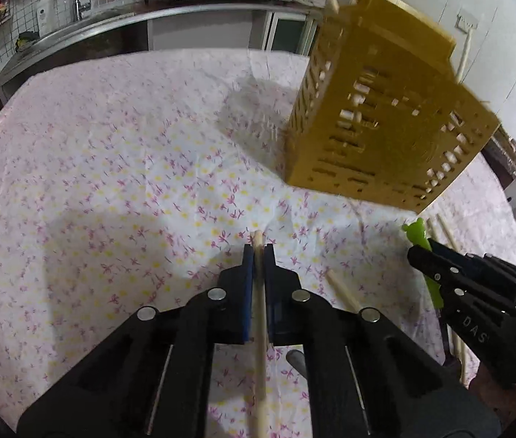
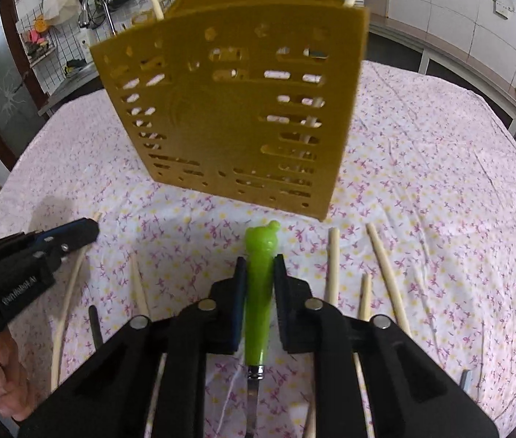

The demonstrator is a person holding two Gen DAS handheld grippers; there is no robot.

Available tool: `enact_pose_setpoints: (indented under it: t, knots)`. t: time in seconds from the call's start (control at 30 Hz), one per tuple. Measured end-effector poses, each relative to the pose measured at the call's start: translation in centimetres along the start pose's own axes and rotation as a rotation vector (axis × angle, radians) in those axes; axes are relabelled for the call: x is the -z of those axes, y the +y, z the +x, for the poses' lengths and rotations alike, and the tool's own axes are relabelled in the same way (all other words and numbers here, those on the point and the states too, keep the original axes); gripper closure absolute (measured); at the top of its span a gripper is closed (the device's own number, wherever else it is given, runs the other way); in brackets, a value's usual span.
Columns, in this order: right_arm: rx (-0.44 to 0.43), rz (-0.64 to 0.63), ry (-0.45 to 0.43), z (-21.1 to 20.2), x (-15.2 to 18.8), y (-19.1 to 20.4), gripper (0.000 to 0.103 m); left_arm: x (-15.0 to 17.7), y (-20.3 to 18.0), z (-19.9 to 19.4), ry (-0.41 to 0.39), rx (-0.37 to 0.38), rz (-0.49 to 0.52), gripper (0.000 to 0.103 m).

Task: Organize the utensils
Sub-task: 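Grasp the green-handled utensil with the right tool while the left tool grasps a chopstick, then carry the chopstick and green utensil above the yellow caddy with both tools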

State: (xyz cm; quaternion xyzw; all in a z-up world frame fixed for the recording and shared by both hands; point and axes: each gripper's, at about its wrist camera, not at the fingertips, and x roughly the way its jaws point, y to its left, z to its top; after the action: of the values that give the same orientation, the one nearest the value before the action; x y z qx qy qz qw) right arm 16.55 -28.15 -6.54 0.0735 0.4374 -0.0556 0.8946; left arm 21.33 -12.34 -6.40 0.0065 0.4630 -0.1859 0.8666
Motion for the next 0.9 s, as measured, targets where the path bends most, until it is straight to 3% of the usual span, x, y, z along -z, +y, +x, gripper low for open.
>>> enact_pose_setpoints:
  t: [0.6,0.9]
  knots:
    - [-0.07,0.022,-0.174,-8.1,-0.6,-2.5,0.088,0.1,0.0,-6.8,-0.115,-0.006,-0.028,0.099]
    - [-0.062,0.003,-0.285,-12.6,-0.4,-2.0,0.088,-0.3,-1.1,-12.2,-0.232,0.029,-0.012,0.099]
